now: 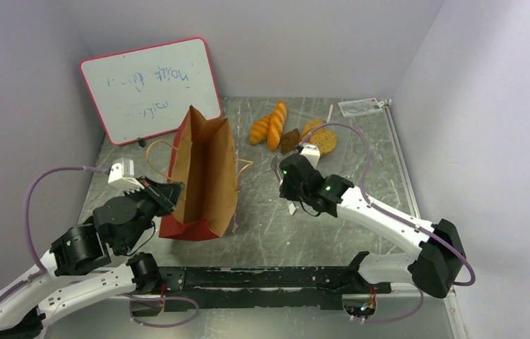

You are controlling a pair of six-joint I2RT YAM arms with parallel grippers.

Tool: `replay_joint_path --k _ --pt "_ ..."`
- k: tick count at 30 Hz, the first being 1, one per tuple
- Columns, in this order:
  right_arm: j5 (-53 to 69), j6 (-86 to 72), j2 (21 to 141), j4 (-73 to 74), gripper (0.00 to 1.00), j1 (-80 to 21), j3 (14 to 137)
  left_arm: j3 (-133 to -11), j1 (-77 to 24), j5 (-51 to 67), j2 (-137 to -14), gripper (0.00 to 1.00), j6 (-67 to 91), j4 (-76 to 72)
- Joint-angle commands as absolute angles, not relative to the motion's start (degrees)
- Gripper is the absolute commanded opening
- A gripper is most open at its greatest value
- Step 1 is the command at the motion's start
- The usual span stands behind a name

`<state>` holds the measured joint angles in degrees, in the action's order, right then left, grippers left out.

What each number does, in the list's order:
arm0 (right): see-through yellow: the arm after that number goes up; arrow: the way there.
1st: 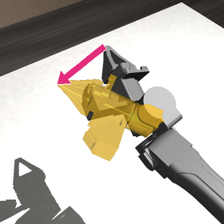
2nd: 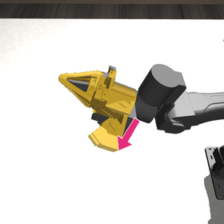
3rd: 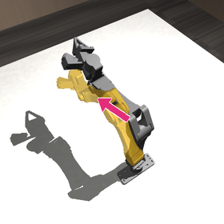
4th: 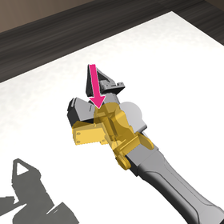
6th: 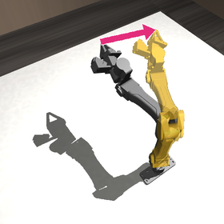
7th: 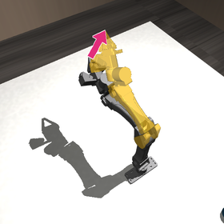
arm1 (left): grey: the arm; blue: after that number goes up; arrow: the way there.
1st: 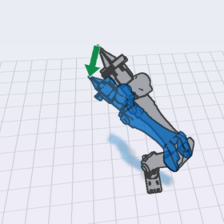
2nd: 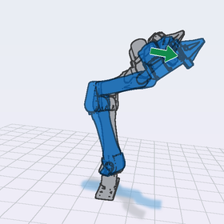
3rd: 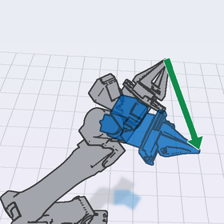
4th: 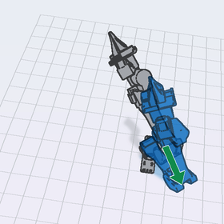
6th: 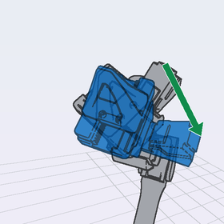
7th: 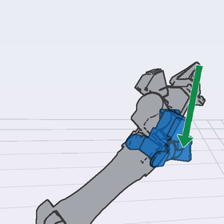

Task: Take the fake bread out of the paper bag
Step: Place the clamp at the center of the board.

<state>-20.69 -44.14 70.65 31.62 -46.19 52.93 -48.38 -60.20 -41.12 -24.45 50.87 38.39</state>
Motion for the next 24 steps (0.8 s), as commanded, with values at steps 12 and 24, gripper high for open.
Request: replay_joint_path --k 12,24 --pt "-32.3 -44.6 75.0 27.9 0.37 -60.7 51.4 -42.7 -60.3 -43.9 -28.0 0.07 58.7 24.6" --pt "-38.0 -45.0 81.5 17.4 0.37 -63.2 43.4 -32.7 -60.3 -45.1 -25.0 0.07 68.2 17.7"
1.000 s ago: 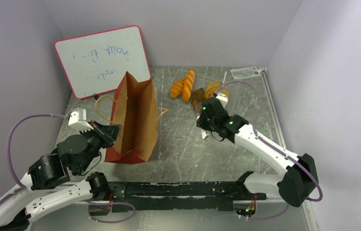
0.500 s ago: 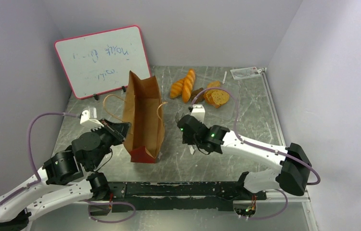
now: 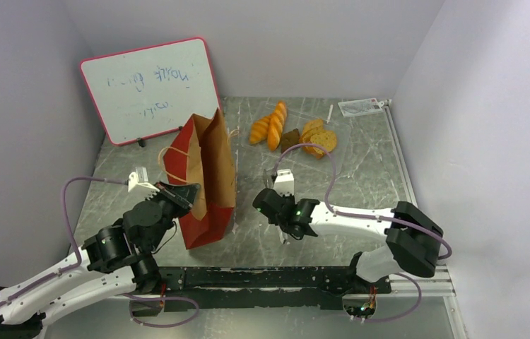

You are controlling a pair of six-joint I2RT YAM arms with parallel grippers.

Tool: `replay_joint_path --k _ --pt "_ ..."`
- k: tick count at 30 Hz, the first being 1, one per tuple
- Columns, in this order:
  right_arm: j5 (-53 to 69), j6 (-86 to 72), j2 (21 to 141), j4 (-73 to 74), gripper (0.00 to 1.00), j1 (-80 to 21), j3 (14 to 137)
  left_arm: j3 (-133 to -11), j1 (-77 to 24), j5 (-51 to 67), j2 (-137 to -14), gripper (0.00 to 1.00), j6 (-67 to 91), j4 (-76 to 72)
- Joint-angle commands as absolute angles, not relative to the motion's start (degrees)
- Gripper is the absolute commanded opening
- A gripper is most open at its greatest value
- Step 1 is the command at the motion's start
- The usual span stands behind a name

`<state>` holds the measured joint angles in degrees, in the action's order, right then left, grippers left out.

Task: Take the fake bread out of the paper bag
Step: Place the clamp at the center of the board.

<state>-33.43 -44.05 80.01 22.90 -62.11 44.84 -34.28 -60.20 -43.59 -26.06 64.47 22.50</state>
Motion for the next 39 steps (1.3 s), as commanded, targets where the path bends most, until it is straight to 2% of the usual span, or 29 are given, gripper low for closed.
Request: replay_joint_path --k 1,14,28,31,39 --pt "-38.2 -44.9 82.0 16.9 0.37 -63.2 43.2 -32.4 -60.3 -45.2 -24.9 0.07 68.4 17.2" --pt "-37.7 -47.3 84.9 14.6 0.38 -63.7 41.1 -33.0 -60.3 -43.9 -25.7 0.07 63.3 8.0" --pt "-36.8 -48.5 86.9 13.3 0.4 -63.7 39.3 -21.7 -60.3 -43.0 -20.7 0.07 68.6 6.1" --pt "-36.6 -48.4 88.1 13.8 0.42 -63.7 40.4 -21.6 -60.3 -42.8 -20.1 0.07 69.7 7.9" --pt "-37.2 -48.4 87.8 15.1 0.54 -63.8 41.6 -25.4 -60.3 -43.2 -20.0 0.31 68.5 11.1"
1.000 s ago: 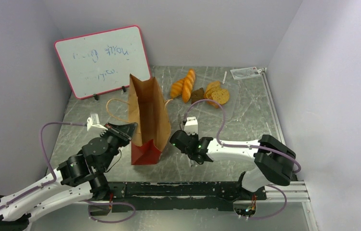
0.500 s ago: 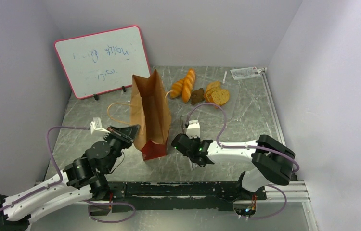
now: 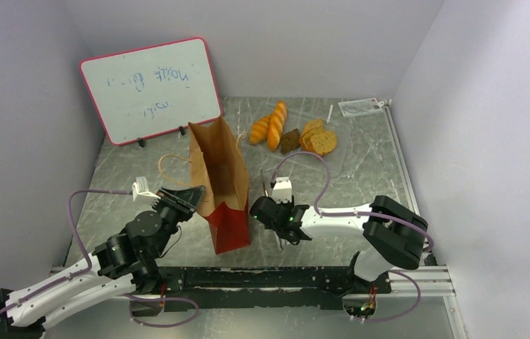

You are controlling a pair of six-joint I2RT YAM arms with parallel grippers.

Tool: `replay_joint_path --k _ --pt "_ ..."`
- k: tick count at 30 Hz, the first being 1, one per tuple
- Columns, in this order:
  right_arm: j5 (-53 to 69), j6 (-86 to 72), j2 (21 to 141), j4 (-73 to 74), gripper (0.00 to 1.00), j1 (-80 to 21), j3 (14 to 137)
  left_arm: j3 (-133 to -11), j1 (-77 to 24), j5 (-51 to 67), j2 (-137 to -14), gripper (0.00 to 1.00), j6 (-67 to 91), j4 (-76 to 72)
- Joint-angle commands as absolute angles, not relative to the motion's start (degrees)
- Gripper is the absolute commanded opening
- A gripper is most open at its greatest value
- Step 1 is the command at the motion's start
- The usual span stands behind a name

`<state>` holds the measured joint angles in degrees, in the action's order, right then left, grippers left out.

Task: Take the fake bread out of the paper bag
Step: Place the clamp at the center of the board.

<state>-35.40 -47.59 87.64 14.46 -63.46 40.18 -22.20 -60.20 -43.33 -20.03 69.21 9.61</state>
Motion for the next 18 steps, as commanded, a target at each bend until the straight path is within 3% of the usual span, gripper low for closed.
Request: replay_joint_path --k 1,3,5,7,14,18 --pt "-37.2 -48.3 87.7 15.4 0.54 -63.8 41.9 -26.0 -60.3 -43.0 -20.2 0.32 68.3 11.4" --pt "-37.5 -48.4 87.3 15.8 0.55 -63.8 42.0 -27.2 -60.3 -42.8 -20.5 0.36 67.6 12.0" --pt "-37.8 -48.2 86.7 16.2 0.55 -63.7 42.3 -28.4 -60.3 -43.0 -20.7 0.5 67.0 12.5" --pt "-38.1 -48.0 86.2 16.7 0.57 -63.9 42.6 -29.7 -60.3 -43.0 -20.9 0.56 66.1 12.7" --pt "-39.1 -47.8 84.5 17.8 0.62 -63.9 42.8 -34.7 -60.3 -42.2 -23.6 0.59 64.3 14.6" --pt "-39.2 -47.7 83.6 18.3 0.63 -63.9 43.2 -37.6 -60.3 -40.9 -25.7 0.81 62.8 15.5"
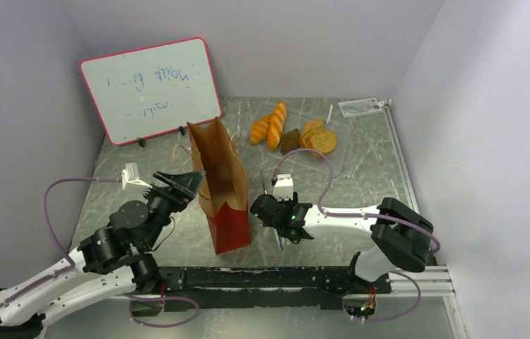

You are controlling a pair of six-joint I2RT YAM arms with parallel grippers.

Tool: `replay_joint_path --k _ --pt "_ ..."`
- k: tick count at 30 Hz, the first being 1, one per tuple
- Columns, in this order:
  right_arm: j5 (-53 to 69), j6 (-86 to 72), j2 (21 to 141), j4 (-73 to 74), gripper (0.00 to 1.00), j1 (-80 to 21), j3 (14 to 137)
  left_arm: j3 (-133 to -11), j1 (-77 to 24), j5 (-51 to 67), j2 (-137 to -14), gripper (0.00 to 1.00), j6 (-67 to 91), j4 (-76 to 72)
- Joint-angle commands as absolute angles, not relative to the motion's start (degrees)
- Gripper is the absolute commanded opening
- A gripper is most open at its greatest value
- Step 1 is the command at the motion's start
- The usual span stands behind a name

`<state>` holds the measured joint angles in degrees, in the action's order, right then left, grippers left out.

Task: Take the fake bread out of the paper bag
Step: Place the clamp at the center of the board, then reset both arms

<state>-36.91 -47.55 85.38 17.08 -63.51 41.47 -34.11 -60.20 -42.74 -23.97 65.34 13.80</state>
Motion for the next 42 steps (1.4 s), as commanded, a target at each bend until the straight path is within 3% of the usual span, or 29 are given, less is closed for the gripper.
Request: replay_joint_path --k 1,4,17,24,30,35,40,42 --pt "-39.2 -47.6 83.5 18.6 0.63 -63.9 43.5 -38.4 -60.3 -40.4 -26.1 0.89 62.1 15.6" --pt "-39.2 -47.3 83.2 19.9 0.64 -64.0 44.8 -41.3 -60.3 -39.5 -27.4 0.97 60.3 16.6" --pt "-39.6 -45.1 82.6 24.1 0.65 -64.1 50.9 -55.5 -60.3 -39.3 -30.8 0.99 59.6 30.9" --pt "-40.9 -44.1 80.1 28.1 0.66 -64.1 55.7 -62.6 -60.1 -44.8 -29.9 0.99 58.6 38.5" --pt "-45.6 -41.0 79.9 31.7 0.69 -62.4 64.8 -69.8 -59.7 -56.7 -32.0 0.99 49.5 38.0" --pt "-44.7 -33.5 81.8 32.2 0.7 -52.2 74.1 -72.9 -59.7 -68.7 -37.8 1.0 30.4 28.2" --pt "-37.7 -27.2 83.0 27.1 0.7 -34.2 78.3 -64.2 -59.3 -70.8 -44.2 0.97 -7.8 -9.1" --pt "-37.5 -25.0 83.9 24.8 0.75 -29.6 78.9 -62.8 -56.7 -68.7 -45.7 0.95 -11.3 -11.3"
